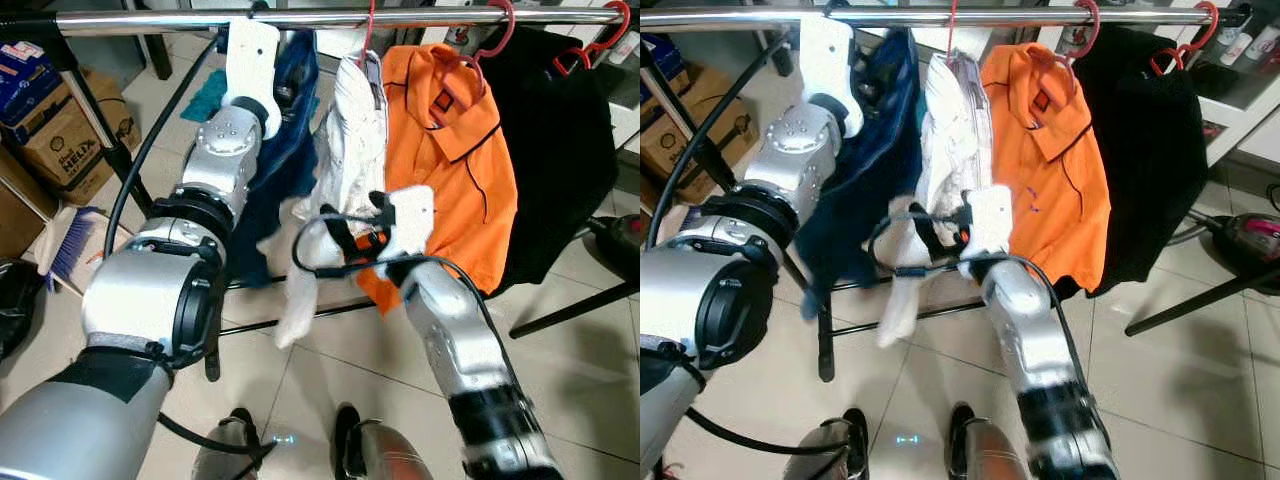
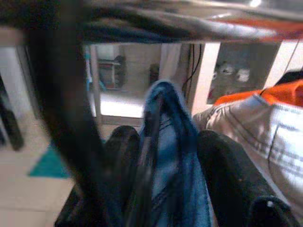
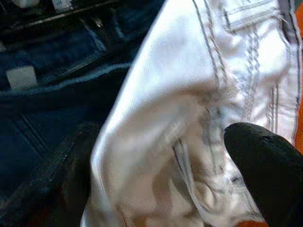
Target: Hang hanger
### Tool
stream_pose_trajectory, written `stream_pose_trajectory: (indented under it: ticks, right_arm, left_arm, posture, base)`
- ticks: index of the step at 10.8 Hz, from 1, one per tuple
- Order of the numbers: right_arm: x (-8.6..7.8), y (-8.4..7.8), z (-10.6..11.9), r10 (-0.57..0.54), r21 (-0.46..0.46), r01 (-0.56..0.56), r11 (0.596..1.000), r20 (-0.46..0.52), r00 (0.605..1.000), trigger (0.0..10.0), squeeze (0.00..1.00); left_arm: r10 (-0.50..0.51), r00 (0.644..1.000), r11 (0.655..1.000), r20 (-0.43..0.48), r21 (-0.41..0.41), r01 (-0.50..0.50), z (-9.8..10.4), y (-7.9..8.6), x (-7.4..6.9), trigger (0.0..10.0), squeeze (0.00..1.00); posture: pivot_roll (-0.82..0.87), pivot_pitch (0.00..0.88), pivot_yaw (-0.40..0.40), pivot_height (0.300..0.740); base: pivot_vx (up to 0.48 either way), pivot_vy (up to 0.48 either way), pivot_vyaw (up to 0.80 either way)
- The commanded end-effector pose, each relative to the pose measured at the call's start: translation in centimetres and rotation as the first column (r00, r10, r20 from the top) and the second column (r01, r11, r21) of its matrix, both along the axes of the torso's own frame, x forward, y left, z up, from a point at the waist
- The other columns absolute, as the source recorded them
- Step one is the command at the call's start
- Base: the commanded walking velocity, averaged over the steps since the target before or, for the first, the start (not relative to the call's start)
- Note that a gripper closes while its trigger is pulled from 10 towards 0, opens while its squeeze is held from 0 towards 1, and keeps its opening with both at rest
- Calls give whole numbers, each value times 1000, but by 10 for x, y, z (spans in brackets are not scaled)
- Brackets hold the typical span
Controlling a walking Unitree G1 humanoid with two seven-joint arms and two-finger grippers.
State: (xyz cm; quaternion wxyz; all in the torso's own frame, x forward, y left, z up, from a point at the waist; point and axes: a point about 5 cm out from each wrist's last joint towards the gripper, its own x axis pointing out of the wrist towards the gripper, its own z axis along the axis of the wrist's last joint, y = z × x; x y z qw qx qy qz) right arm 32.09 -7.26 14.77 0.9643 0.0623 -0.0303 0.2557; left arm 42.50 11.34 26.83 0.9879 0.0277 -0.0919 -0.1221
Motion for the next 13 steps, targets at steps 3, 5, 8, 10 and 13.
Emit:
stream_pose_trajectory:
  ticks: [3, 5, 8, 10, 13]
  right_arm:
    - [8, -4, 2, -19, 7, 19, 1000, 14, 1000, 10000, 0]
    - [11, -3, 2, -15, -1, 15, 1000, 24, 1000, 10000, 0]
    - [16, 2, 2, 4, 1, -4, 1000, 26, 1000, 10000, 0]
    - [20, 5, 4, 12, 12, -12, 1000, 32, 999, 10000, 0]
    - [23, 11, 5, 30, 18, -31, 999, 41, 999, 10000, 0]
  left_arm:
    - [-51, 996, 999, -77, 7, 52, -13, -8, -1, 0, 0]
    - [-52, 994, 999, -95, -6, 51, -19, -8, -1, 0, 0]
    - [-42, 988, 999, 147, 17, 40, 25, -2, -4, 0, 0]
    - [-78, 937, 997, 339, 31, 72, 52, -3, -18, 0, 0]
    - [-162, 945, 979, 286, -74, 191, 33, -19, -46, 0, 0]
  posture:
    - [-102, 139, -51, 740]
    - [-97, 131, -58, 740]
    - [-51, 126, -77, 740]
    - [-21, 123, -83, 740]
    - [-5, 121, -77, 740]
  base:
    - [0, 0, 0]
    - [0, 0, 0]
    - [0, 0, 0]
    - [0, 0, 0]
    - [0, 0, 0]
